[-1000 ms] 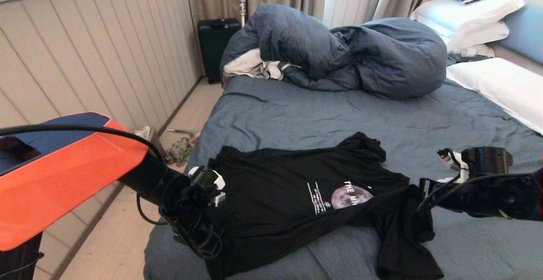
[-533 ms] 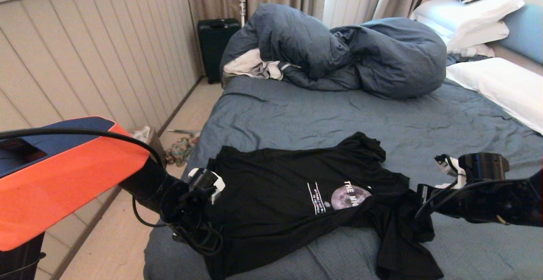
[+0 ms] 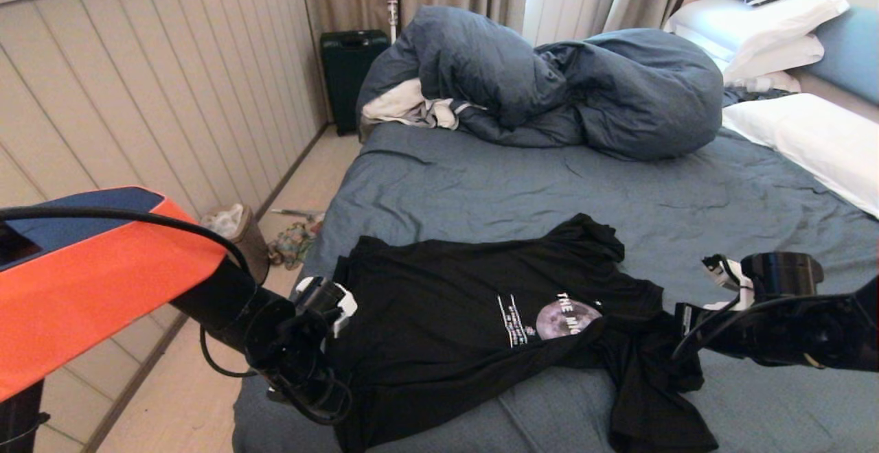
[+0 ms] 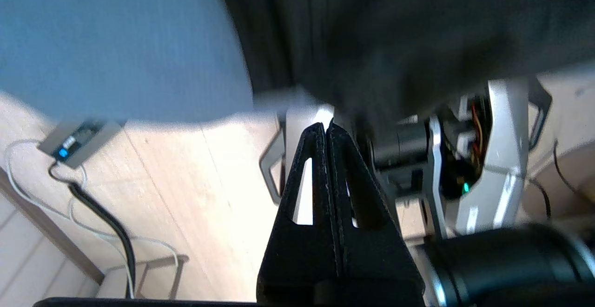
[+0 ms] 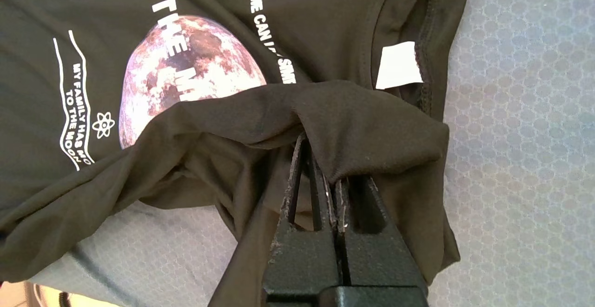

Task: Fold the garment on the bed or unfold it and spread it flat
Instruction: Fold the black T-shirt

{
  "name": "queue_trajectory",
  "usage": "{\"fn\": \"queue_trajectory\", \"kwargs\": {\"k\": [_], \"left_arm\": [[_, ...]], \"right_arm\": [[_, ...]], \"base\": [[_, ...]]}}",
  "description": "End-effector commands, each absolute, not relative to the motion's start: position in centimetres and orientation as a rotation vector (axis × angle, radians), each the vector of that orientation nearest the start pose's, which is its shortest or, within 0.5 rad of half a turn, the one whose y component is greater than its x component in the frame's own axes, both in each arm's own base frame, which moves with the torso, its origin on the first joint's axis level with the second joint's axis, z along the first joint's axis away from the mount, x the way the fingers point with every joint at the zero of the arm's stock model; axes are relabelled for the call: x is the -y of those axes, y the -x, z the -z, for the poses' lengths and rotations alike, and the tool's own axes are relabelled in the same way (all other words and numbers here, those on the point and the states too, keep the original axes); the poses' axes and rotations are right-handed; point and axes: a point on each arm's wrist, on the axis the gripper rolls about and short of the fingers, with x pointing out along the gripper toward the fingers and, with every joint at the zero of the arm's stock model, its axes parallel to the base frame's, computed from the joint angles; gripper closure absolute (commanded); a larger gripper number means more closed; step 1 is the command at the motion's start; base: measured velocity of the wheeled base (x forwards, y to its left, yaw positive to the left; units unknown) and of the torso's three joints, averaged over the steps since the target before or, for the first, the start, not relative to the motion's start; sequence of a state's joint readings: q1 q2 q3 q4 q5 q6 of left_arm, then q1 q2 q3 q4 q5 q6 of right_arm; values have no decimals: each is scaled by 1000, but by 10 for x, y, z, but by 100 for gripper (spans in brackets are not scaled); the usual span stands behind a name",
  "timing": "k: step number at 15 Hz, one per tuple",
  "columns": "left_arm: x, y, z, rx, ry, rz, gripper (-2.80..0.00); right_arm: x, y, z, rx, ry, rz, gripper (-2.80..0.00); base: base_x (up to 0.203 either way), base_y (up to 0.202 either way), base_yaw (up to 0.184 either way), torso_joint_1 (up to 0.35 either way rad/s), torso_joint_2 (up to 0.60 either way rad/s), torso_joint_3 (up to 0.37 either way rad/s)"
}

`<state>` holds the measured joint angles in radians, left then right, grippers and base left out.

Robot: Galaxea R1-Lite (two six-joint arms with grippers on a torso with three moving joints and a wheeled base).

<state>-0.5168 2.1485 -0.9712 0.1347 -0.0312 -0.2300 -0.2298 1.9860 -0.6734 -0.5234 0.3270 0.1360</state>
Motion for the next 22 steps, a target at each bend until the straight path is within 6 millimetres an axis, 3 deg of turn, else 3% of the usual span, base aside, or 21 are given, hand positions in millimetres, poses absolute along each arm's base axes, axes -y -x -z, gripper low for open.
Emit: {"fn": "queue_trajectory", "kwargs": {"k": [1, 3, 6, 7, 10, 22], "left_arm": [[159, -270, -33, -1317, -123, 334, 0], [168, -259, -24, -1351, -143, 358, 0], [174, -260, -16, -1370, -139, 349, 0], [180, -257, -12, -1380, -150, 351, -280], [195, -261, -13, -1363, -86, 319, -280], [210, -277, 14, -1259, -154, 195, -280]], "right_arm": [[64, -303, -53, -764, -346, -42, 0], [63, -303, -52, -770, -346, -43, 0], [63, -303, -52, -770, -347, -42, 0], [63, -303, -51, -772, -347, -41, 0], [64, -304, -49, -777, -349, -41, 0], [64, -304, -49, -766, -349, -41, 0]], "base": [[0, 0, 0, 0, 0, 0], [0, 0, 0, 0, 0, 0], [0, 0, 0, 0, 0, 0], [0, 0, 0, 0, 0, 0], [0, 0, 0, 0, 0, 0], [0, 0, 0, 0, 0, 0]]}}
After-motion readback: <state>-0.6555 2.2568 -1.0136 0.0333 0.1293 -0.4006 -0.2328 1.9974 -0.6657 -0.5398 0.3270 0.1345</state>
